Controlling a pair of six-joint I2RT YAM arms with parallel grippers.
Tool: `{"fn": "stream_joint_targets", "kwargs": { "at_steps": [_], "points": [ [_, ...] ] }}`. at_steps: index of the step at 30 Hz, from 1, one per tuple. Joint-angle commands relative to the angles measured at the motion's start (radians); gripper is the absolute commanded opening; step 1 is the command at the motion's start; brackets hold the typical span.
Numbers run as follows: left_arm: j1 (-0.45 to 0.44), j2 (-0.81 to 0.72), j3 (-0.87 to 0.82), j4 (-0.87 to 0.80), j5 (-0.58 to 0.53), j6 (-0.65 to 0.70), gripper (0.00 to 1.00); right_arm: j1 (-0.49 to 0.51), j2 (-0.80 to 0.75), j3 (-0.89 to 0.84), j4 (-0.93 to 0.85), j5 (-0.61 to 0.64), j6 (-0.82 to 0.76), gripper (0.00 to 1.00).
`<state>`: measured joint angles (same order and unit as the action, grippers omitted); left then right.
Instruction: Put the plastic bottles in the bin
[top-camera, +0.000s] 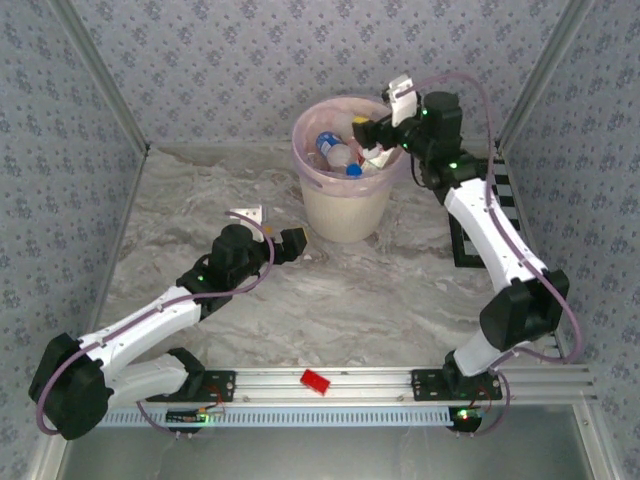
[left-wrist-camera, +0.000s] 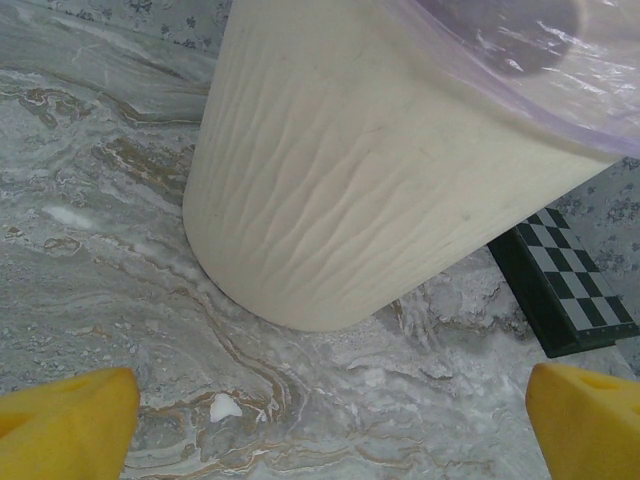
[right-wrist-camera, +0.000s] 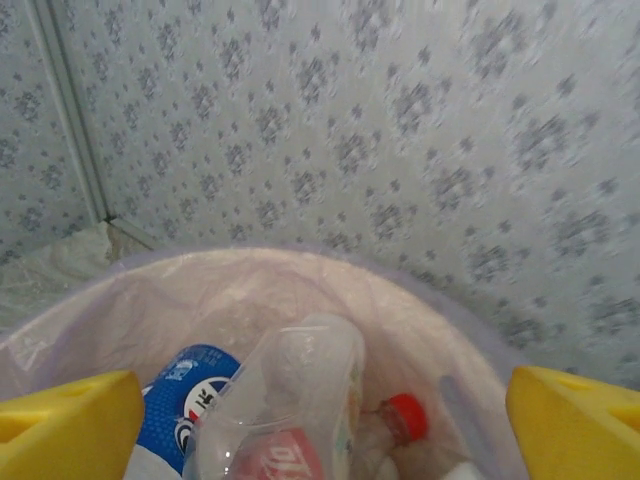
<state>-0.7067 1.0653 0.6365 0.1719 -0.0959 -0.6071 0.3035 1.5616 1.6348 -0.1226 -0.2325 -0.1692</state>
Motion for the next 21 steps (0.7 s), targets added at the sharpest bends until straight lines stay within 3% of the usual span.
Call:
{"fn": "stream_joint_targets", "kwargs": {
  "at_steps": [1, 3, 8, 16, 21],
  "points": [
    [0.009, 0.017, 0.013, 0.048, 0.019, -0.019, 0.99, -0.014, -0.049, 0.128, -0.208, 0.083, -0.005, 0.78],
    [0.009, 0.027, 0.016, 0.054, 0.025, -0.022, 0.99, -0.011, -0.018, 0.190, -0.298, 0.081, 0.013, 0.62],
    [0.009, 0.030, 0.028, 0.046, 0.035, -0.025, 0.99, 0.034, 0.038, 0.199, -0.358, 0.113, 0.011, 0.37],
    [0.009, 0.005, 0.026, 0.014, 0.019, -0.025, 0.99, 0.064, 0.170, 0.233, -0.397, 0.084, 0.024, 0.33],
    [0.009, 0.011, 0.032, 0.002, 0.018, -0.024, 0.99, 0.064, 0.154, 0.240, -0.405, 0.070, 0.031, 0.34]
  ]
}}
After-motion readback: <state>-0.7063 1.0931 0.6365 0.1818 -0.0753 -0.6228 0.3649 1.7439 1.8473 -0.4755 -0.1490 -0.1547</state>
